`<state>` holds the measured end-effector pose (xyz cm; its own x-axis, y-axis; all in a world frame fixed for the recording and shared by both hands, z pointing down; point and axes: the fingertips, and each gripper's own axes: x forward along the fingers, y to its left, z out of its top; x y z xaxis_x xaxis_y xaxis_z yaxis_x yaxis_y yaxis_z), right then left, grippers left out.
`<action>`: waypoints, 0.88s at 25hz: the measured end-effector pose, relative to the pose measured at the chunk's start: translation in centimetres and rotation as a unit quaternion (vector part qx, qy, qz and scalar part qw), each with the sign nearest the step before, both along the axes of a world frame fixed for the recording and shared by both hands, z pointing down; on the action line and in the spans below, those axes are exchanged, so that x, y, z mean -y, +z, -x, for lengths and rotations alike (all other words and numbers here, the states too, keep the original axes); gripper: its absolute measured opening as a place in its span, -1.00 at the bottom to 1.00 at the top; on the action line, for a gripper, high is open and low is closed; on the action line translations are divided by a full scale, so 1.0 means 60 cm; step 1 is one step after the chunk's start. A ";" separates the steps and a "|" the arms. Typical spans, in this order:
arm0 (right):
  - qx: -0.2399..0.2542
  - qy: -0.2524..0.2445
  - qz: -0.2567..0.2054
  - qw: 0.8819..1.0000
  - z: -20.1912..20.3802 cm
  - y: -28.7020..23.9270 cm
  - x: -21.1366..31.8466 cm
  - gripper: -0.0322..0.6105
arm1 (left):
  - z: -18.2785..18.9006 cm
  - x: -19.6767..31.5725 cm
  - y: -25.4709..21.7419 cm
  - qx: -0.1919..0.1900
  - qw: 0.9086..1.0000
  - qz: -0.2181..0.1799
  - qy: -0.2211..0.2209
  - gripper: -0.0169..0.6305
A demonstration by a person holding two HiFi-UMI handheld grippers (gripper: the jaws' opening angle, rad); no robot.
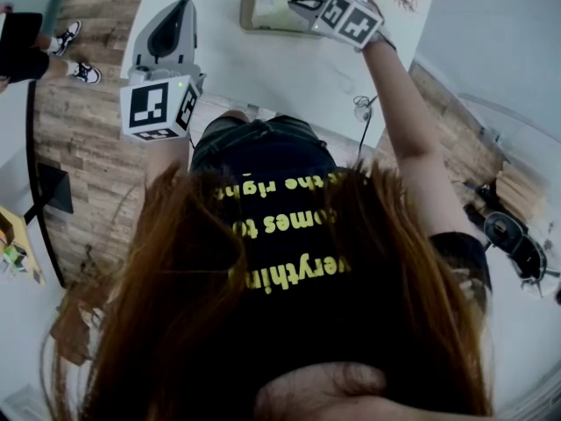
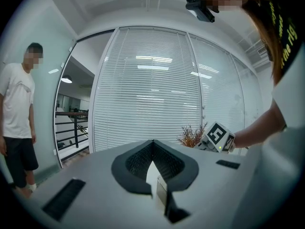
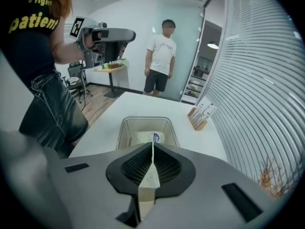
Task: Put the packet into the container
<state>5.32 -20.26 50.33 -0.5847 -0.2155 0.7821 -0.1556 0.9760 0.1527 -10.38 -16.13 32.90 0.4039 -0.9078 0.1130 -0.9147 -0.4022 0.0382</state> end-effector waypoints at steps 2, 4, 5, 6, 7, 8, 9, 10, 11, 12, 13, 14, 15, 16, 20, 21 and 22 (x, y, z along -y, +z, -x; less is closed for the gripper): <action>0.025 0.030 -0.005 0.999 -0.004 -0.010 0.006 -0.82 | -0.001 0.002 0.000 0.005 1.000 -0.001 0.002 -0.94; 0.047 0.055 -0.008 0.997 -0.009 -0.018 0.008 -0.84 | -0.003 0.003 0.001 0.015 1.000 -0.003 0.004 -0.94; 0.057 0.065 -0.009 0.996 -0.010 -0.021 0.008 -0.84 | -0.003 0.004 0.002 0.018 1.000 -0.005 0.004 -0.94; 0.065 0.074 -0.011 0.995 -0.011 -0.024 0.008 -0.84 | -0.003 0.004 0.002 0.019 1.000 -0.006 0.003 -0.94; 0.072 0.083 -0.015 0.994 -0.012 -0.028 0.008 -0.84 | -0.003 0.004 0.002 0.019 1.000 -0.006 0.003 -0.94; 0.080 0.093 -0.022 0.992 -0.013 -0.034 0.008 -0.84 | -0.003 0.004 0.003 0.019 1.000 -0.007 0.002 -0.94; 0.091 0.104 -0.029 0.990 -0.014 -0.043 0.009 -0.84 | -0.003 0.005 0.003 0.019 1.000 -0.007 0.003 -0.94; 0.106 0.117 -0.037 0.987 -0.014 -0.055 0.010 -0.84 | -0.003 0.006 0.003 0.019 1.000 -0.008 0.003 -0.94; 0.124 0.132 -0.044 0.982 -0.014 -0.069 0.012 -0.84 | -0.003 0.007 0.004 0.018 1.000 -0.008 0.004 -0.95; 0.144 0.147 -0.051 0.977 -0.014 -0.084 0.014 -0.84 | -0.004 0.008 0.003 0.018 1.000 -0.008 0.005 -0.95; 0.164 0.162 -0.059 0.971 -0.014 -0.100 0.017 -0.84 | -0.005 0.010 0.003 0.017 1.000 -0.008 0.005 -0.94; 0.182 0.177 -0.069 0.965 -0.015 -0.116 0.019 -0.84 | -0.005 0.011 0.002 0.017 1.000 -0.009 0.006 -0.94; 0.199 0.191 -0.078 0.958 -0.016 -0.131 0.020 -0.84 | -0.006 0.012 0.002 0.017 1.000 -0.009 0.006 -0.94; 0.216 0.206 -0.086 0.951 -0.018 -0.145 0.021 -0.84 | -0.007 0.013 0.002 0.017 1.000 -0.009 0.006 -0.95; 0.285 0.262 -0.114 0.915 -0.027 -0.199 0.018 -0.84 | -0.008 0.015 0.004 0.018 1.000 -0.010 0.008 -0.94; 0.301 0.273 -0.122 0.906 -0.030 -0.213 0.014 -0.84 | -0.009 0.016 0.004 0.019 1.000 -0.011 0.009 -0.94; 0.314 0.283 -0.130 0.897 -0.034 -0.226 0.010 -0.84 | -0.010 0.016 0.004 0.019 1.000 -0.012 0.010 -0.94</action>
<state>7.34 -20.84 36.79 -0.6321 -0.7439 0.2171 -0.7496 0.6580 0.0722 -9.79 -17.11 33.15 0.4171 -0.9025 0.1070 -0.9074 -0.4202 -0.0067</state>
